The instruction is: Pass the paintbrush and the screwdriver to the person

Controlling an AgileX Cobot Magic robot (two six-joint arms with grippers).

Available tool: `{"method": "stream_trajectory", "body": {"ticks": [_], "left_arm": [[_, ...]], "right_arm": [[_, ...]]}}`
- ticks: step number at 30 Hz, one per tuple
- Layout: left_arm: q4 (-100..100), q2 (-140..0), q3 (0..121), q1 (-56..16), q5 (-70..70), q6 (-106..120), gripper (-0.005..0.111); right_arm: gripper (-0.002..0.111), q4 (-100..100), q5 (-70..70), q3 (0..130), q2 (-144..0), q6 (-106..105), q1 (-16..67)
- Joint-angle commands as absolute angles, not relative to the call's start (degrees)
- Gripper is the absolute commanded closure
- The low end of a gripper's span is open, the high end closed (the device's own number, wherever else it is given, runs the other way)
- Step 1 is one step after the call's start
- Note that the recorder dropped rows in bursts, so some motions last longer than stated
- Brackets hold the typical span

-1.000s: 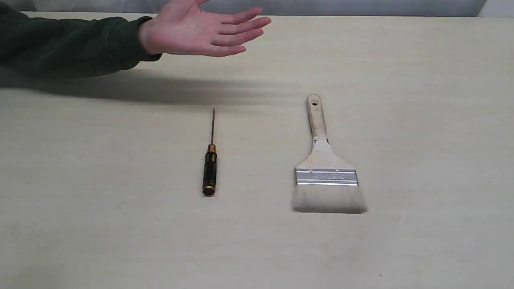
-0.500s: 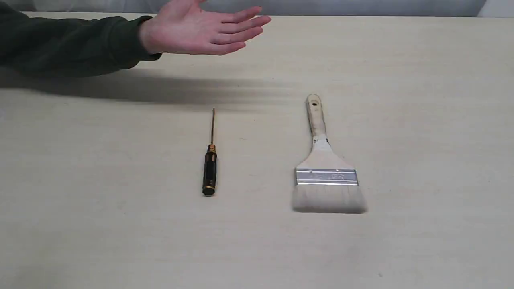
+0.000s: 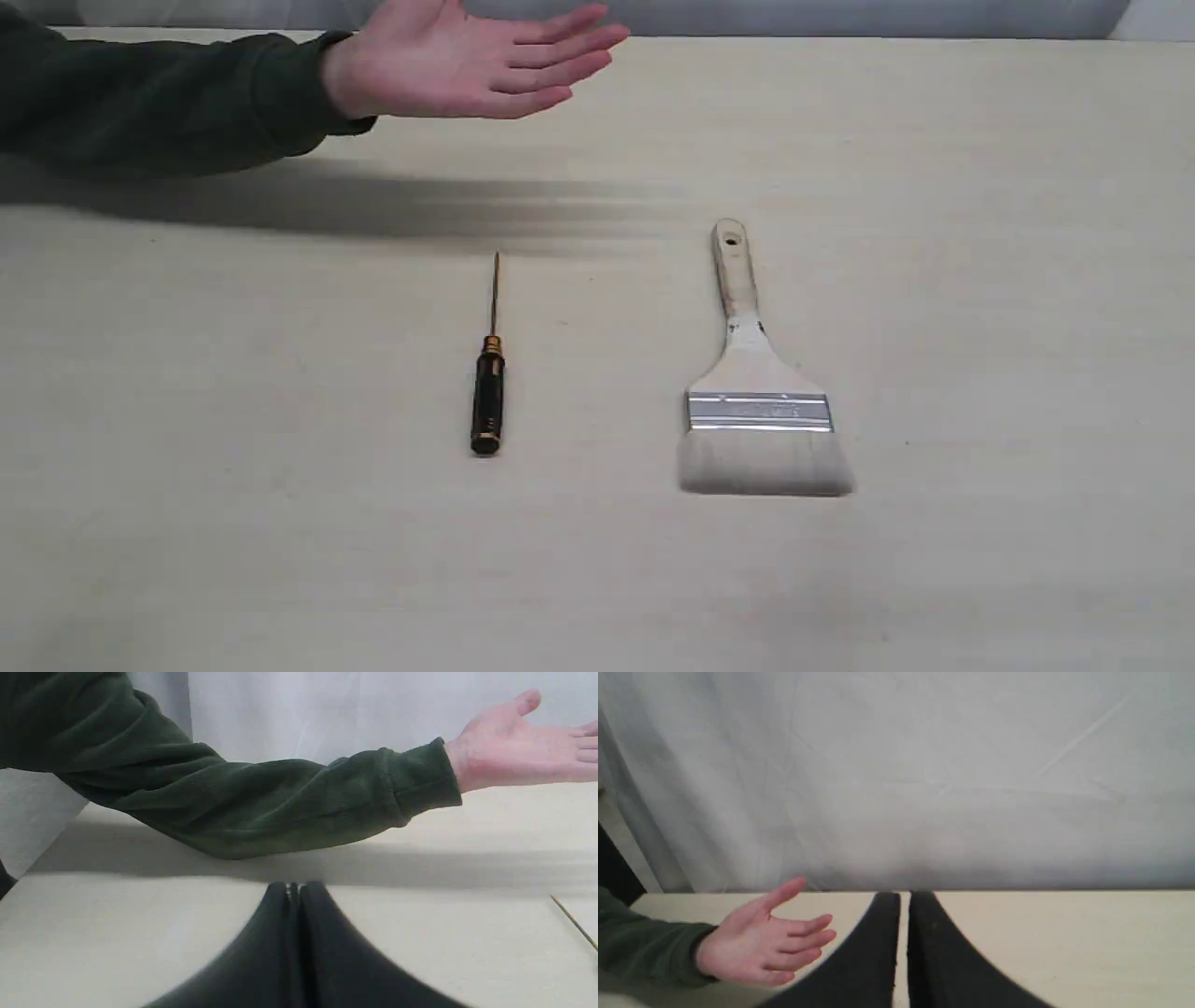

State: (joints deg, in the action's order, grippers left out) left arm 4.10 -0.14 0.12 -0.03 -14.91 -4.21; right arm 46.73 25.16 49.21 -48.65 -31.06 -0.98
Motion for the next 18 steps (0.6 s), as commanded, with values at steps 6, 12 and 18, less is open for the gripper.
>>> {"method": "stream_trajectory", "body": {"ticks": [6, 12, 18], "left_arm": [[3.8, 0.0, 0.0, -0.4, -14.4, -4.3, 0.107], [3.8, 0.0, 0.0, -0.4, -14.3, -4.3, 0.107], [3.8, 0.0, 0.0, -0.4, -14.3, -4.3, 0.107]], "right_arm": [[0.104, 43.0, 26.2, 55.2, -66.4, -33.0, 2.5], [0.104, 23.2, 19.2, 57.2, -74.5, -17.0, 11.8], [0.104, -8.7, 21.4, 60.3, -82.2, 10.2, 17.6]]}}
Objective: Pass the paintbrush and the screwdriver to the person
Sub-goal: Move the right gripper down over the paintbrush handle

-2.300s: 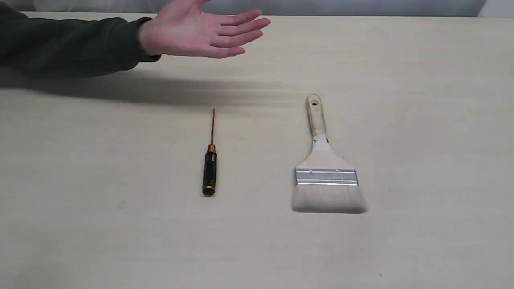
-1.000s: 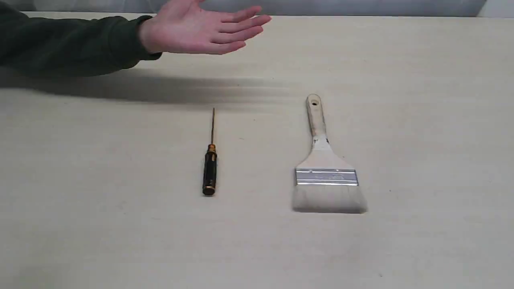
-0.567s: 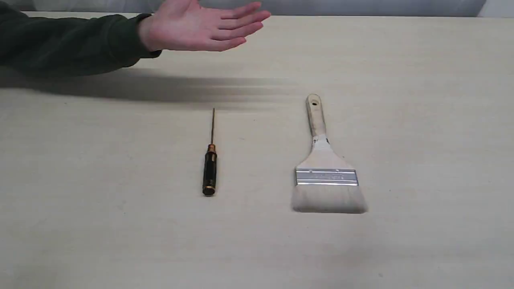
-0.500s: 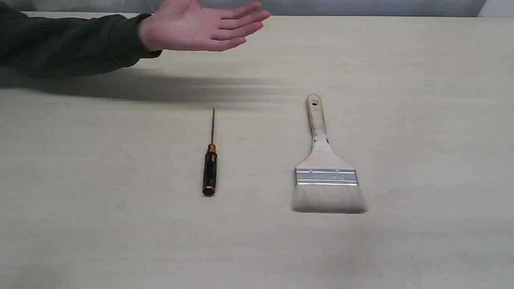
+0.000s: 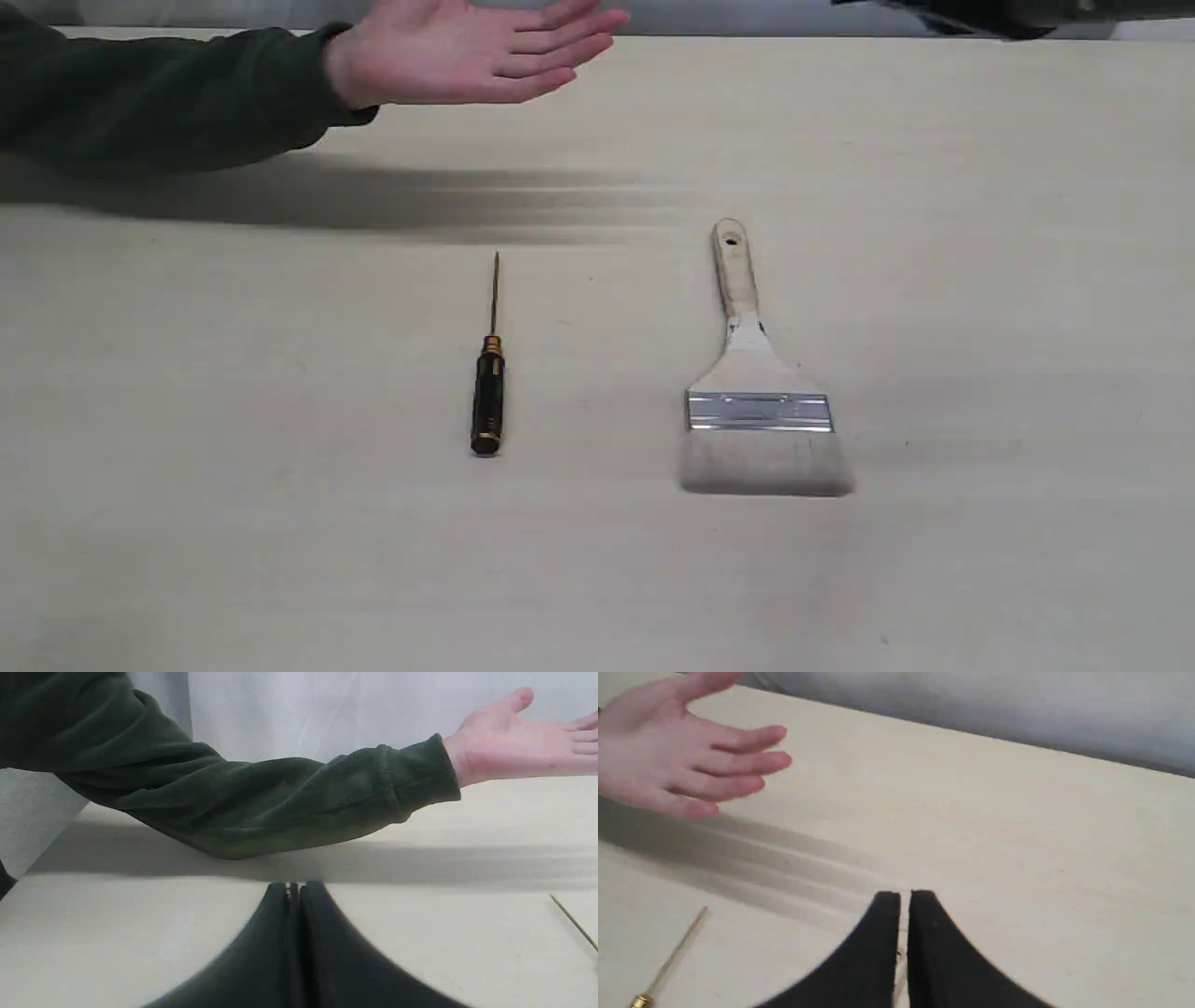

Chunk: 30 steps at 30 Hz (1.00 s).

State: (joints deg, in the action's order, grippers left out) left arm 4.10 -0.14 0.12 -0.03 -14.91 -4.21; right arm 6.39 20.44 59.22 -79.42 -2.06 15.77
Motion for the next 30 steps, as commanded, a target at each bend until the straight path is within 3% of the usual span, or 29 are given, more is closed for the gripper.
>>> {"method": "stream_trajectory", "body": {"ticks": [1, 11, 14, 21, 30], "left_arm": [[3.8, 0.0, 0.0, -0.4, -14.3, -4.3, 0.107], [3.9, 0.0, 0.0, -0.4, -14.3, -4.3, 0.107], [3.9, 0.0, 0.0, -0.4, -14.3, -4.3, 0.107], [4.1, 0.0, 0.0, -0.4, -14.2, -4.3, 0.107], [4.1, 0.0, 0.0, -0.4, -14.2, -4.3, 0.107]], "right_arm": [[0.104, -12.0, 22.1, 60.6, -83.2, 13.1, 17.9], [0.103, -17.4, 26.5, 61.0, -93.5, 16.7, 18.8], [0.094, -13.1, 26.8, 61.0, -95.0, 16.4, 18.8], [0.057, -3.7, 27.6, 62.3, -98.7, 9.6, 18.8], [0.054, -1.3, 27.9, 63.3, -106.0, 9.2, 18.8]]}}
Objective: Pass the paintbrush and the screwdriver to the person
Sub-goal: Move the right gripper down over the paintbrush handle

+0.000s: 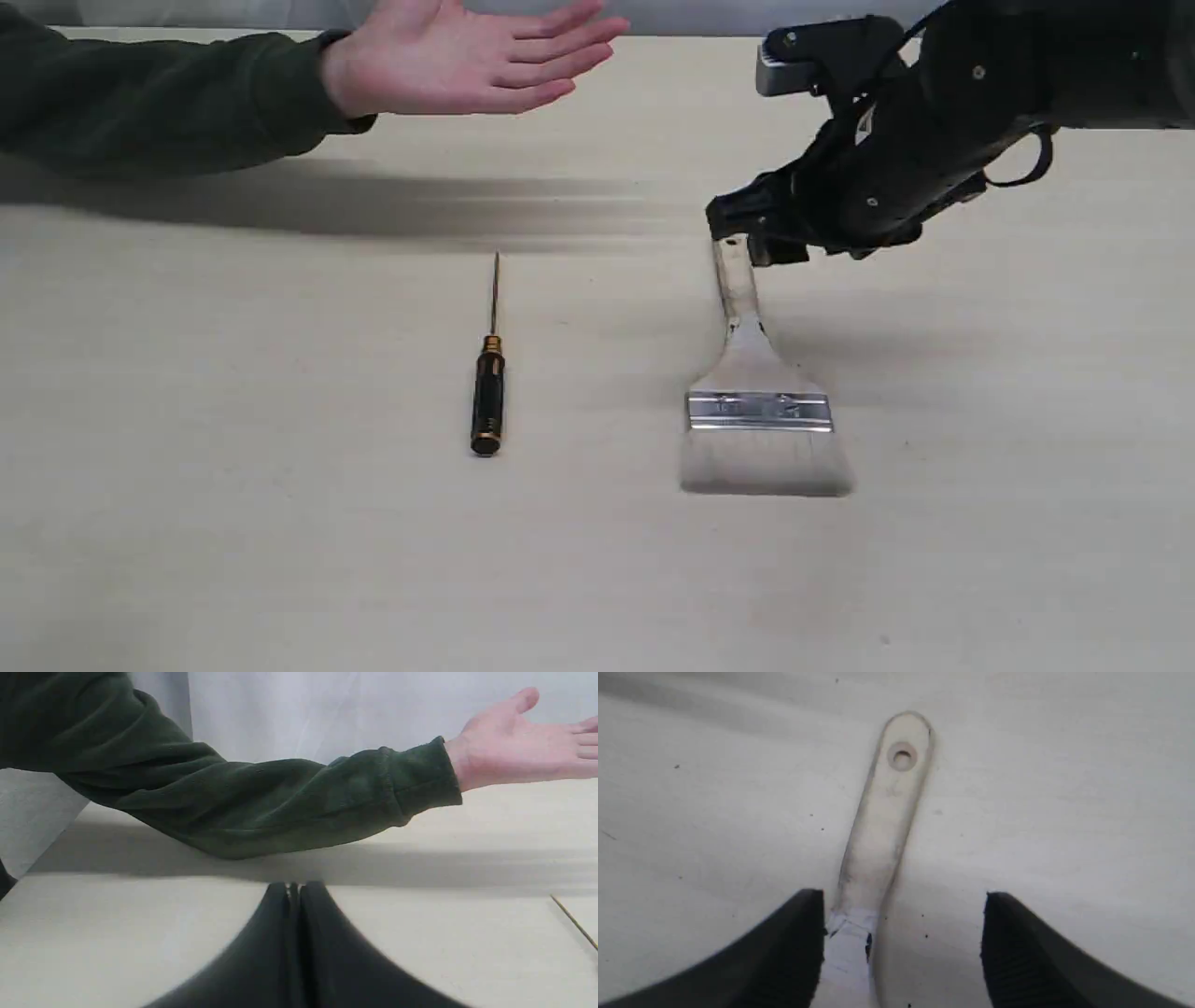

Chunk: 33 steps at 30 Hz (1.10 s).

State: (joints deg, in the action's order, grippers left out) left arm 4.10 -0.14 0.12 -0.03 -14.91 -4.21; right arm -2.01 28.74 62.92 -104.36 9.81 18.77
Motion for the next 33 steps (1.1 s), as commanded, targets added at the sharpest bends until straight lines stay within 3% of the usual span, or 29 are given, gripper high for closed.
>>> {"method": "stream_trajectory", "body": {"ticks": [1, 33], "left_arm": [[4.1, 0.0, 0.0, -0.4, -14.2, -4.3, 0.107], [3.9, 0.0, 0.0, -0.4, -14.4, -4.3, 0.107]], "right_arm": [[0.054, -0.9, 27.4, 63.3, -106.5, 9.2, 18.8], [0.054, 3.8, 27.6, 66.4, -115.6, 10.3, 22.9]]}}
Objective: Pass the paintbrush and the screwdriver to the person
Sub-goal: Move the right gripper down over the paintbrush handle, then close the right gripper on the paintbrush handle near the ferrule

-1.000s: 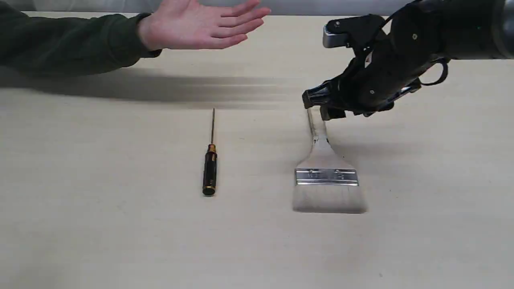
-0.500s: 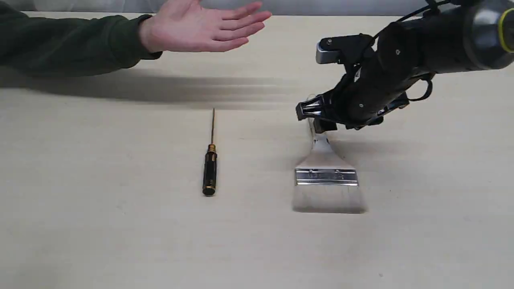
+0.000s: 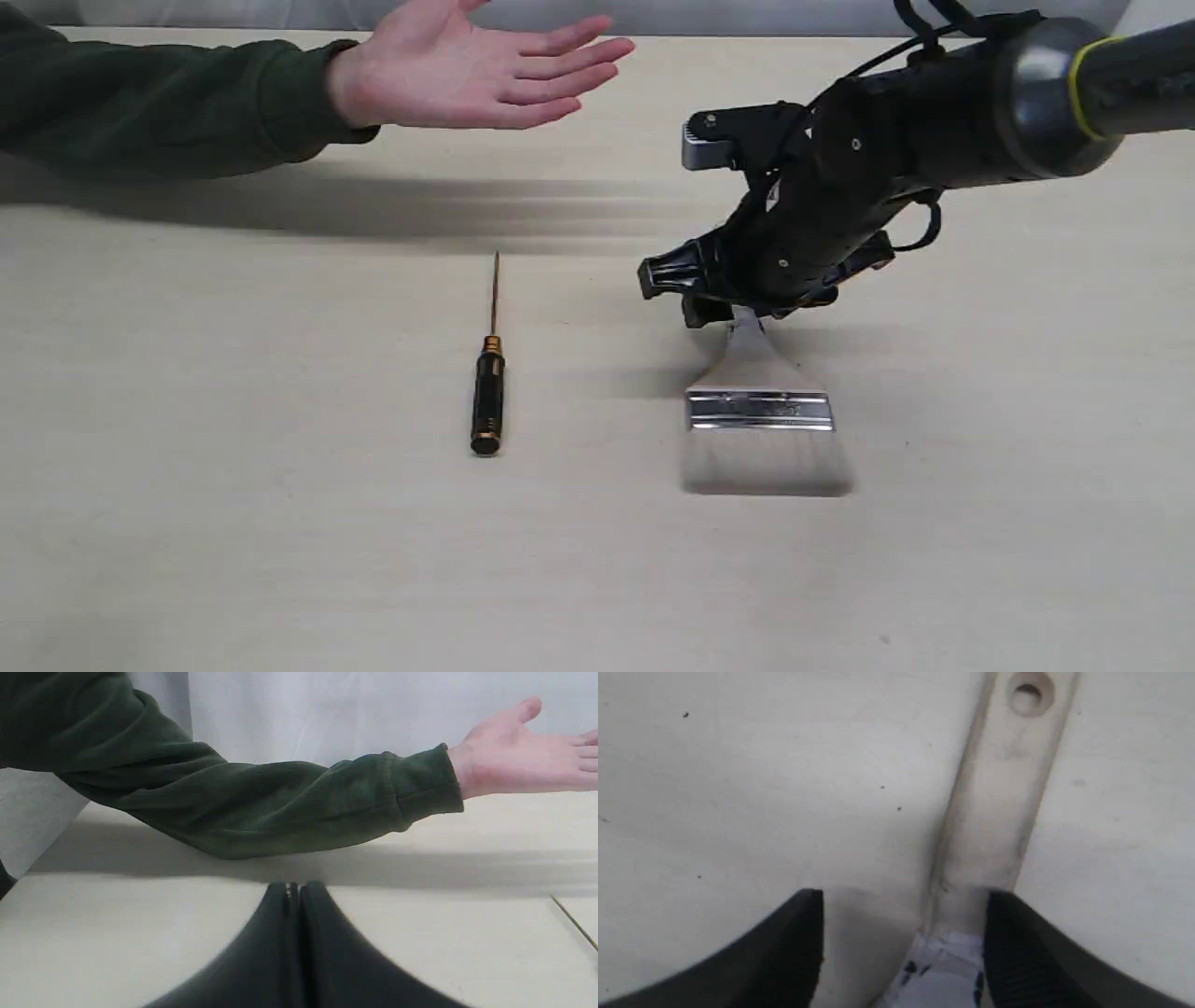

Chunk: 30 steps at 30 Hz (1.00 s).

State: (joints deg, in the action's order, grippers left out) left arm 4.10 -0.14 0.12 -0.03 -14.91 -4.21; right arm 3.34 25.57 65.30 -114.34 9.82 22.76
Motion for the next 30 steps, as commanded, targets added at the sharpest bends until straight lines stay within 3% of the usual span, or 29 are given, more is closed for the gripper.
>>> {"method": "stream_trajectory", "body": {"ticks": [1, 30], "left_arm": [[3.9, 0.0, 0.0, -0.4, -14.4, -4.3, 0.107], [4.0, 0.0, 0.0, -0.4, -14.3, -4.3, 0.107]], "right_arm": [[0.054, 3.6, 27.7, 66.5, -115.8, 10.3, 22.9], [0.054, 1.5, 32.0, 66.5, -112.5, 10.8, 22.7]]}}
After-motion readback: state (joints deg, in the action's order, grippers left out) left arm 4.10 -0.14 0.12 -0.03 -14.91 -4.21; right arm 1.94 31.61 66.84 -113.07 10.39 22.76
